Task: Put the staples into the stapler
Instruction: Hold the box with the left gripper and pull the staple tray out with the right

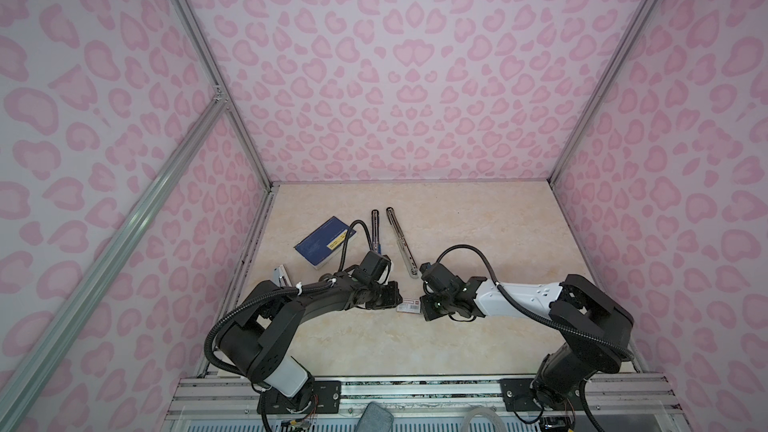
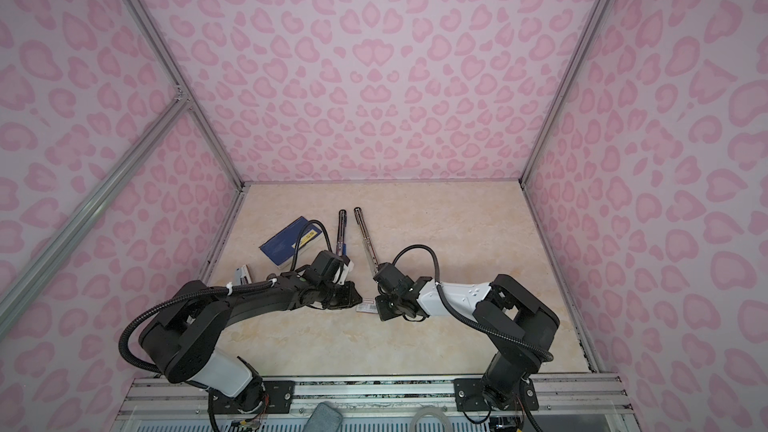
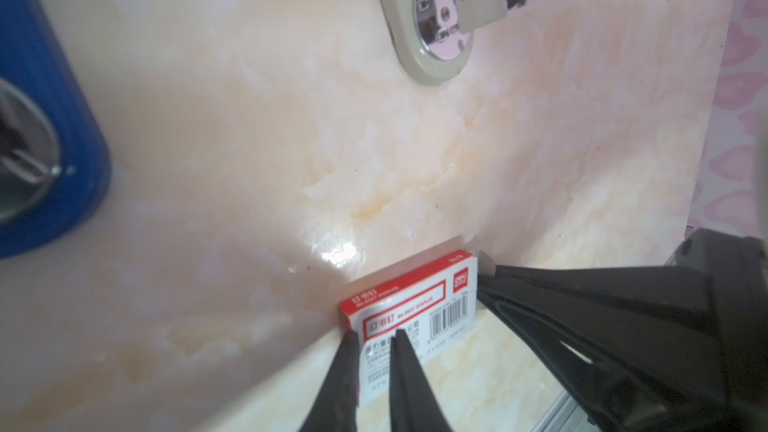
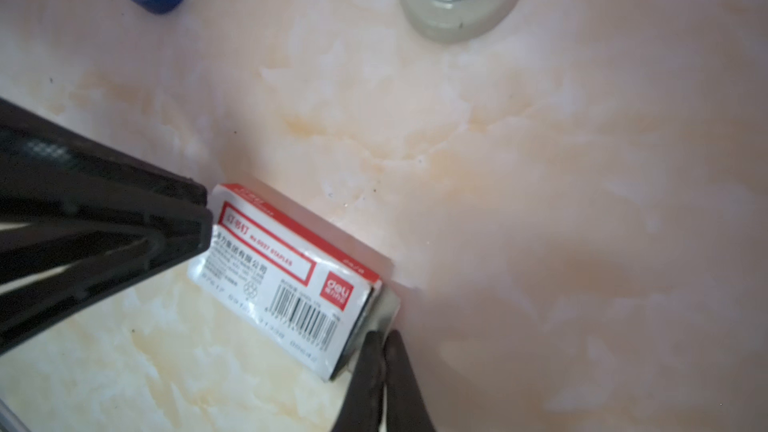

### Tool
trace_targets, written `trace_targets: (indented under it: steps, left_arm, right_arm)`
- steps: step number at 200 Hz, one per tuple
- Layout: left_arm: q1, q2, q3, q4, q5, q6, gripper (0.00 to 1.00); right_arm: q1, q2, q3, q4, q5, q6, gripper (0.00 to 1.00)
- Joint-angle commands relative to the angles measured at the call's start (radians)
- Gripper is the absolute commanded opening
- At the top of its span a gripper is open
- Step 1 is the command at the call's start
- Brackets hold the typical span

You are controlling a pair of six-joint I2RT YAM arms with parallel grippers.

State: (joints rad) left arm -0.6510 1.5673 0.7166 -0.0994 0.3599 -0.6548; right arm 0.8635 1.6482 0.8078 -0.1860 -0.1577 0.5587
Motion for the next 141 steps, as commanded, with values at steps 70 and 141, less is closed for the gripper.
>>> trace_targets:
  steps: [70, 141]
  left_arm:
    - [-0.001, -0.003, -0.032, -0.006, 0.006, -0.007, 0.19]
    - [-0.002, -0.001, -0.028, -0.004, 0.007, -0.003, 0.03]
  right_arm:
    - [-0.009, 0.009, -0.009, 0.023, -0.009, 0.01, 0.0]
    - [-0.01, 0.001, -0.018, 0.014, 0.018, 0.015, 0.0]
